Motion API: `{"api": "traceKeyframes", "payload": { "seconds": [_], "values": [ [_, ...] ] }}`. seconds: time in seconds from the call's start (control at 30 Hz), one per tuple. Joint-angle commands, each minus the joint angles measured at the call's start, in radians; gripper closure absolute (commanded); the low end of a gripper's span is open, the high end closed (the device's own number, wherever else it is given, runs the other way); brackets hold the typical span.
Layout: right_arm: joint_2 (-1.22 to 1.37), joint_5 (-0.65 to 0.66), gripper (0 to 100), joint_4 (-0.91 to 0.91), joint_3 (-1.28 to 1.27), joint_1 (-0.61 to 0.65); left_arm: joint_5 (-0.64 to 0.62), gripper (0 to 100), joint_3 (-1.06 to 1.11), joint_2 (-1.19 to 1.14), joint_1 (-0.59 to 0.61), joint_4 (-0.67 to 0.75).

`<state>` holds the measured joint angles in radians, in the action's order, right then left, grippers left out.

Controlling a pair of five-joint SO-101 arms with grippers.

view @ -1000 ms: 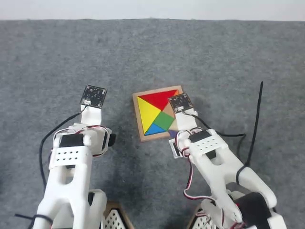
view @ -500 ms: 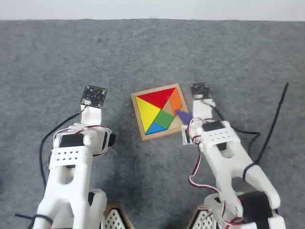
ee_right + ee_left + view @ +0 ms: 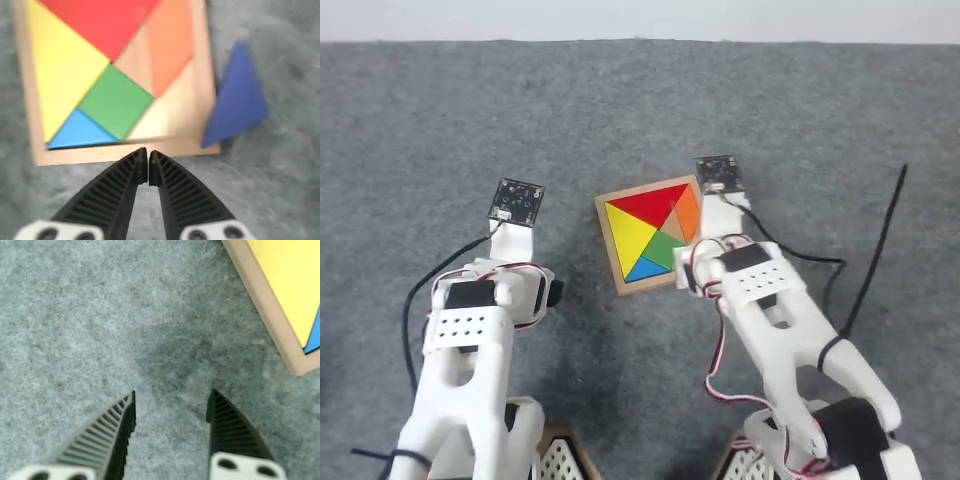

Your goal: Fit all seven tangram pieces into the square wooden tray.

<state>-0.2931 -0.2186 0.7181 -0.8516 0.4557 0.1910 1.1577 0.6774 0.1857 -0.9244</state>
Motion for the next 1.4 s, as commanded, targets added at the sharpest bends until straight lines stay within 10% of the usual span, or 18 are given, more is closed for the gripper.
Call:
{"api": "traceKeyframes", "payload": {
  "seconds": [0.0,0.43,1.37],
  "values": [
    [0.002,-0.011,99.2,-0.021,0.054,0.041,0.003,78,-0.004,0.029,-0.006,0.021],
    [0.097,0.184,87.2,0.102,0.275,-0.409,0.003,78,-0.004,0.029,-0.006,0.021],
    [0.542,0.298,87.2,0.108,0.500,-0.248,0.005,78,-0.004,0.029,-0.006,0.021]
  ]
}}
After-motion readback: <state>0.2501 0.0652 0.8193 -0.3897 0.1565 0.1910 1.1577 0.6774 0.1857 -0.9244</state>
